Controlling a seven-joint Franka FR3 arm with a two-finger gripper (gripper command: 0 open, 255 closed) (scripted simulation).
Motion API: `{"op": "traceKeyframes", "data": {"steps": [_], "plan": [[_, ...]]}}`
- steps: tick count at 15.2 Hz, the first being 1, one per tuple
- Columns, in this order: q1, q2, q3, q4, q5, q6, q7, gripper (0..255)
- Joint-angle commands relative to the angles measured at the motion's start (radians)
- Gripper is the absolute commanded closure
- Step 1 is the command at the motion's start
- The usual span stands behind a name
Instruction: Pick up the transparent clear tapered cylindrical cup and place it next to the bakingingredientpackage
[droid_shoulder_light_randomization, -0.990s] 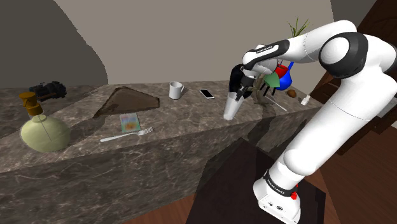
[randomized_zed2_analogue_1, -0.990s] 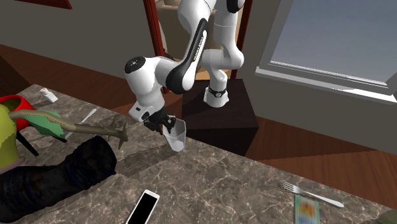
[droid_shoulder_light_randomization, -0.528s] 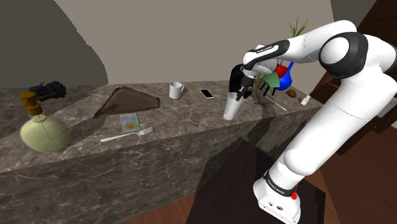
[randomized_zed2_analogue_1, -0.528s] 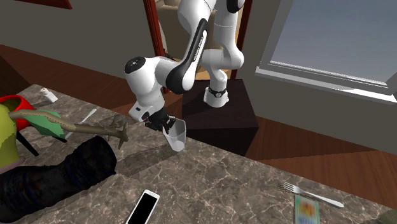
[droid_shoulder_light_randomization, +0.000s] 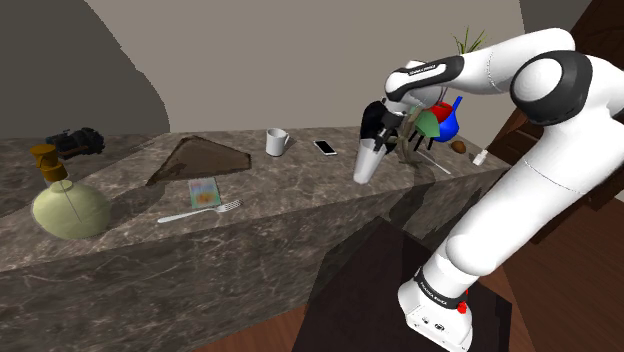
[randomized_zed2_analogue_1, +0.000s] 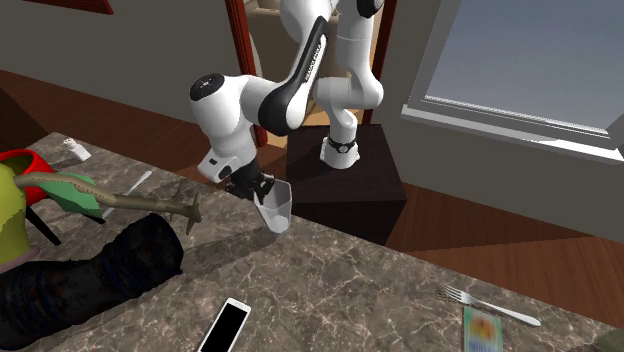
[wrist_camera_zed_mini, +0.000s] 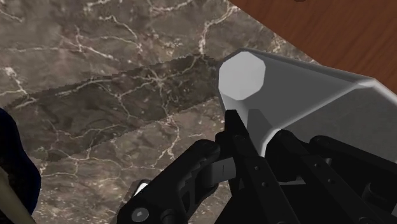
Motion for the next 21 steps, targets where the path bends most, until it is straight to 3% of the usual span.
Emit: {"op": "traceKeyframes", "data": {"steps": [1, 21], "plan": [[0.0, -0.012, 0.002, 0.019, -0.008, -0.028, 0.008, 255], [0.002, -0.08, 0.021, 0.226, -0.046, -0.292, 0.06, 255]]}}
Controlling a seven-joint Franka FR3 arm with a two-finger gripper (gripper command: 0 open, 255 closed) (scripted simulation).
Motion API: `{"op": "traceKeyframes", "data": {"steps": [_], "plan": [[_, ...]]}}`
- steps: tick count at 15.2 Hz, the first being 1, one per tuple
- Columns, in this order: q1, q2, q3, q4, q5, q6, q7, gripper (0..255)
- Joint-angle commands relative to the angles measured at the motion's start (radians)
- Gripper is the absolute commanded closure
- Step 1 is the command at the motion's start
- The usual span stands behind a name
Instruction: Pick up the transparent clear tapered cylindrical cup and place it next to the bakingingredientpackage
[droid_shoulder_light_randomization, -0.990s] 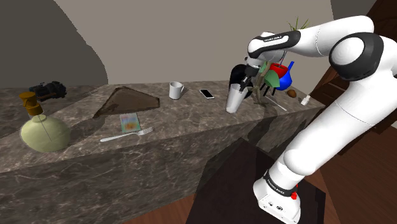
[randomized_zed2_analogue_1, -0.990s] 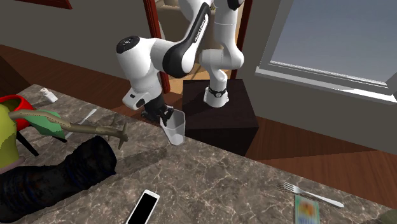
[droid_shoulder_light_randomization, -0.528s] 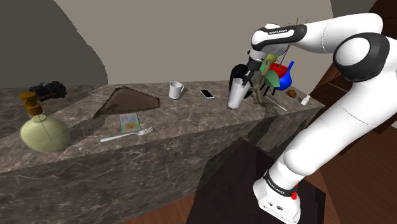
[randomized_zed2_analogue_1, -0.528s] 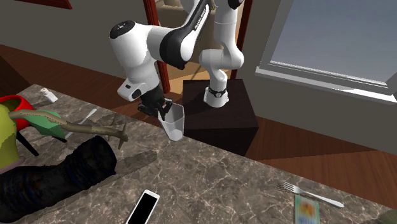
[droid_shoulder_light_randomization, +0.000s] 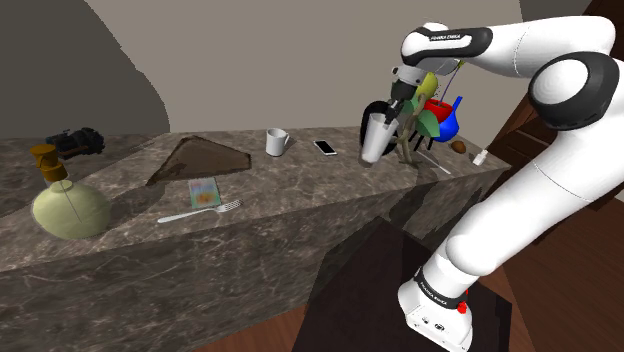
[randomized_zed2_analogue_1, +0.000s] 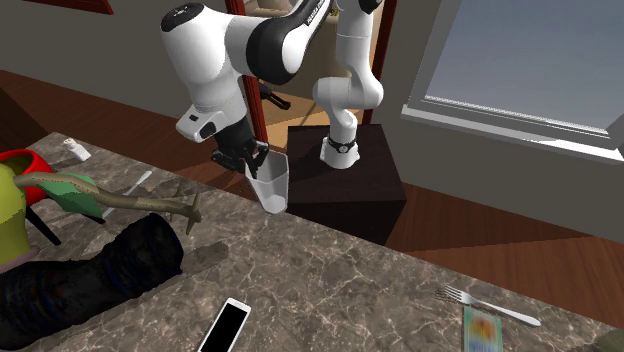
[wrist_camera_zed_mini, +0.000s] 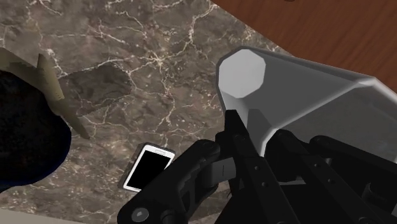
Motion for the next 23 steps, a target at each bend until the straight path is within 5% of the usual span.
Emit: {"op": "traceKeyframes", "data": {"steps": [1, 18, 23], "plan": [[0.001, 0.0, 0.001, 0.028, 0.0, -0.029, 0.004, 255], [0.006, 0.023, 0.002, 0.275, 0.011, -0.254, 0.015, 255], [0.057, 0.014, 0.076, 0.258, 0.02, -0.235, 0.138, 255]]}}
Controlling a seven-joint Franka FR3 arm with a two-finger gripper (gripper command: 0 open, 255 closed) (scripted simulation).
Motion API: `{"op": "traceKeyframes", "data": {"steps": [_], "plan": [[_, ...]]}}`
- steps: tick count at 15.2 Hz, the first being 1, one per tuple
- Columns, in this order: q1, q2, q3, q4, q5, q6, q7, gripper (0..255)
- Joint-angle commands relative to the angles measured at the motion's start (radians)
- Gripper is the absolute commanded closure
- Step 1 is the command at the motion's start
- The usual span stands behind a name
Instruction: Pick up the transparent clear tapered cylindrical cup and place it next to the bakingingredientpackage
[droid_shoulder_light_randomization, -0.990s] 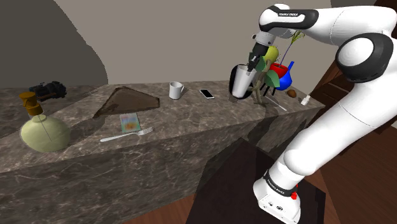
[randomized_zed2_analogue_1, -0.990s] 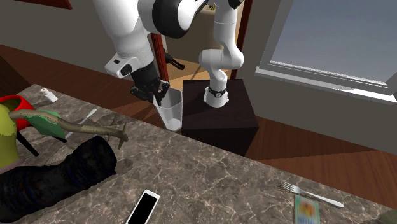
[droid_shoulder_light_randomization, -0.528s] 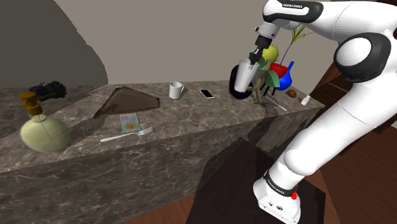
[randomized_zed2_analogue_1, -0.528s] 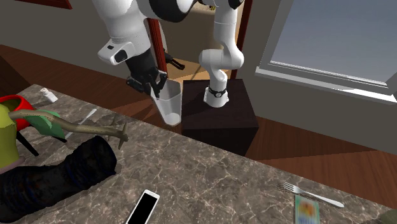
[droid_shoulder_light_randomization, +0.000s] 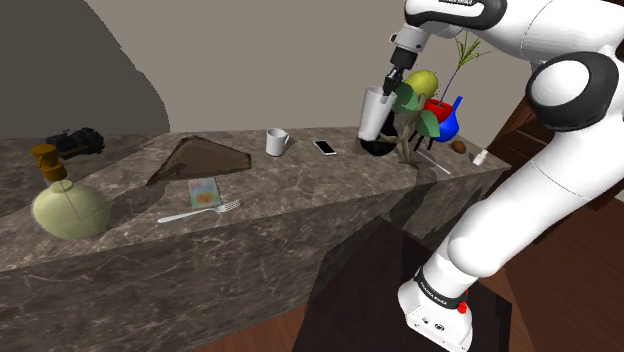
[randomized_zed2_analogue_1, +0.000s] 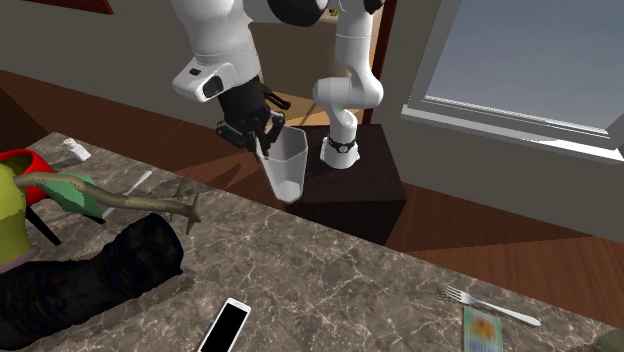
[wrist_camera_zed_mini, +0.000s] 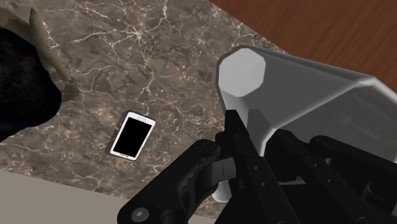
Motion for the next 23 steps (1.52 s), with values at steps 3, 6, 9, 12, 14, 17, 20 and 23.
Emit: {"op": "traceKeyframes", "data": {"steps": [3, 6, 9, 12, 14, 17, 20, 23], "plan": [[0.039, 0.01, 0.055, 0.009, 0.013, 0.009, 0.093, 255], [0.069, 0.028, 0.093, 0.023, 0.025, 0.017, 0.16, 255], [0.098, 0.055, 0.13, 0.049, 0.038, 0.024, 0.223, 255], [0.127, 0.092, 0.163, 0.086, 0.05, 0.028, 0.285, 255], [0.146, 0.12, 0.184, 0.117, 0.058, 0.029, 0.324, 255], [0.174, 0.171, 0.214, 0.175, 0.07, 0.027, 0.382, 255], [0.201, 0.231, 0.241, 0.247, 0.08, 0.019, 0.438, 255], [0.228, 0.3, 0.265, 0.335, 0.089, 0.006, 0.492, 255]]}}
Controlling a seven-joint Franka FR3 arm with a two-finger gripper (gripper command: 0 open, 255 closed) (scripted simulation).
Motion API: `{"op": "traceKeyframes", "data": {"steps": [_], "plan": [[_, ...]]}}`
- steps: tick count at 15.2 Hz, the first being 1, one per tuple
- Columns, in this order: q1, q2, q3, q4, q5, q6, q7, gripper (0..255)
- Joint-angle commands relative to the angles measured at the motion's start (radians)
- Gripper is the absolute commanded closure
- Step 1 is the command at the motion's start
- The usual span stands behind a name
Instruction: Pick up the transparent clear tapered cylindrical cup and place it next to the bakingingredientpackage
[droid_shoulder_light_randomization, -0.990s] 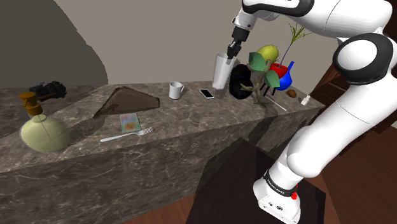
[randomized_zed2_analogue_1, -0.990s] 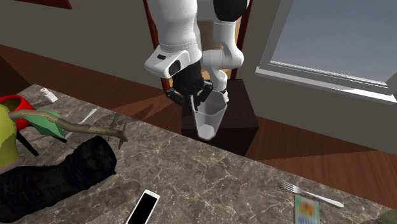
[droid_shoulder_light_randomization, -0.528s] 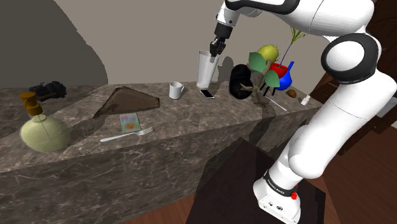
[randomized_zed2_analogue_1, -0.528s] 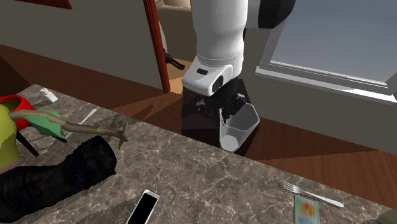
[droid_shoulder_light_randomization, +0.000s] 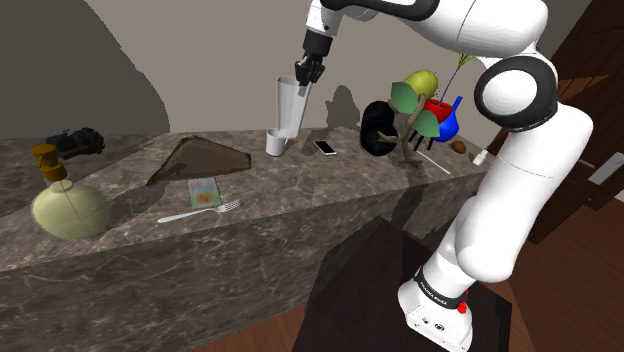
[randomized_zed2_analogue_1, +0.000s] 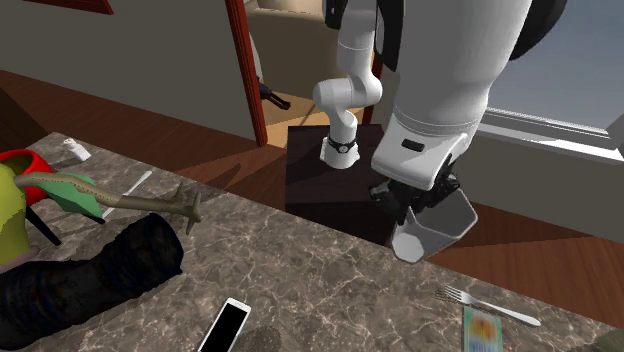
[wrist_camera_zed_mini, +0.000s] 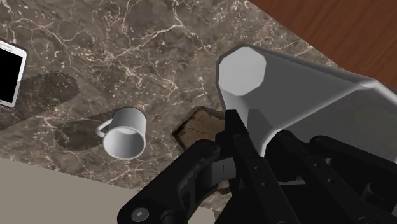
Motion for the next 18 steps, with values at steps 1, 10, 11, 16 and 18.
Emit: {"op": "traceKeyframes", "data": {"steps": [1, 10, 11, 16, 18], "plan": [[0.014, 0.055, 0.013, 0.08, 0.007, -0.022, 0.033, 255], [0.067, 0.224, 0.052, 0.276, 0.019, -0.038, 0.134, 255], [0.069, 0.218, 0.052, 0.253, 0.018, -0.021, 0.132, 255], [0.075, 0.194, 0.052, 0.15, 0.015, 0.058, 0.125, 255], [0.076, 0.187, 0.052, 0.113, 0.015, 0.088, 0.123, 255]]}}
